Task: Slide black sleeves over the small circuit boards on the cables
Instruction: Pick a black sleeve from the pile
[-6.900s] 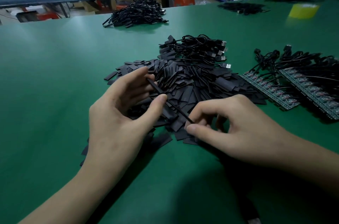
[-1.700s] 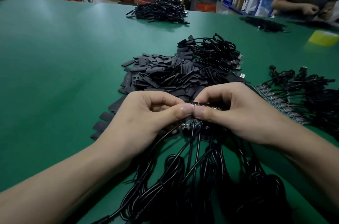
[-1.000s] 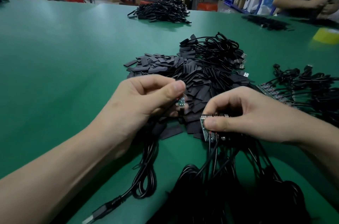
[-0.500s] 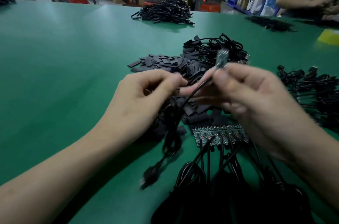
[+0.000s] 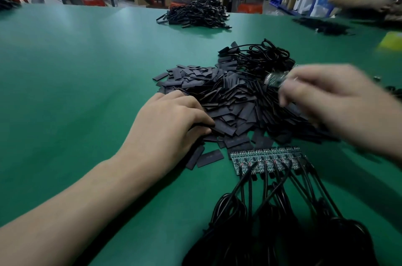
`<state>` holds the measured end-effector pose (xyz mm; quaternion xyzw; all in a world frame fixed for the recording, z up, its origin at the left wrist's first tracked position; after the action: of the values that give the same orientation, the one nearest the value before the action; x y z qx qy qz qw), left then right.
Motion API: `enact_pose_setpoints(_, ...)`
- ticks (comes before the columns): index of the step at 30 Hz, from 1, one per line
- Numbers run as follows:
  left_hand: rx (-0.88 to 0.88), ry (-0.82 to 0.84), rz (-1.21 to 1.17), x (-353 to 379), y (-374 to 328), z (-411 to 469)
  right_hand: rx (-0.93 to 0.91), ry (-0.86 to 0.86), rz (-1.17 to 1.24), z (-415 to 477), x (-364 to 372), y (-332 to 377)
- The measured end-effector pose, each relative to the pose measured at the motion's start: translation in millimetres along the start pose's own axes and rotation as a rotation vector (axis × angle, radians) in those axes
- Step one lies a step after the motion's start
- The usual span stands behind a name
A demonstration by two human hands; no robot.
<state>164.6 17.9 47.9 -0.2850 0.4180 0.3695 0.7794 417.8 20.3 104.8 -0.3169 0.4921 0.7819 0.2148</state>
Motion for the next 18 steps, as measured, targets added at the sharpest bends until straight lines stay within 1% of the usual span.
enact_pose_setpoints(1, 0.001, -0.005, -0.009, 0.0, 0.2, -0.2, -0.006, 0.049, -0.132, -0.7, 10.1, -1.8)
enact_pose_setpoints(2, -0.001, -0.006, -0.027, -0.2, 0.6, -0.5, 0.015, 0.091, -0.175, -3.3, 22.1, -6.3)
enact_pose_setpoints(4, -0.018, 0.001, -0.074, -0.6, 1.4, -1.1, 0.059, 0.111, -0.132, -6.1, 39.7, -11.9)
enact_pose_setpoints(7, -0.048, 0.003, -0.129, 0.7, 2.7, -1.8, 0.108, 0.088, -0.056, -6.0, 52.1, -19.6)
enact_pose_setpoints(11, -0.076, 0.013, -0.256, 1.6, 6.0, -1.9, 0.103, 0.059, 0.035, -10.2, 61.1, -21.5)
enact_pose_setpoints(13, -0.093, -0.019, -0.321, 1.7, 7.1, -1.7, 0.085, 0.062, 0.082, -10.8, 61.6, -18.6)
enact_pose_setpoints(16, -0.128, -0.113, -0.410, 1.3, 6.7, -1.3, 0.055, 0.073, 0.170, -11.9, 63.9, -13.0)
enact_pose_setpoints(18, -0.164, -0.106, -0.531, 1.3, 5.1, -1.7, 0.049, 0.082, 0.249, -12.2, 66.5, -11.9)
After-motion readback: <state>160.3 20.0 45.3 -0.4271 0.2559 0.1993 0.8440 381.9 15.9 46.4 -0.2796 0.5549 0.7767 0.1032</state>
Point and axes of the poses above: each hand's wrist, its own z-axis towards the middle knuckle, its own x-axis out of the palm, y = z × x, the point moved 1 cm from there along z, towards the middle knuckle, and after that the axes turned 3 degrees about x, right-handed, at the moved point
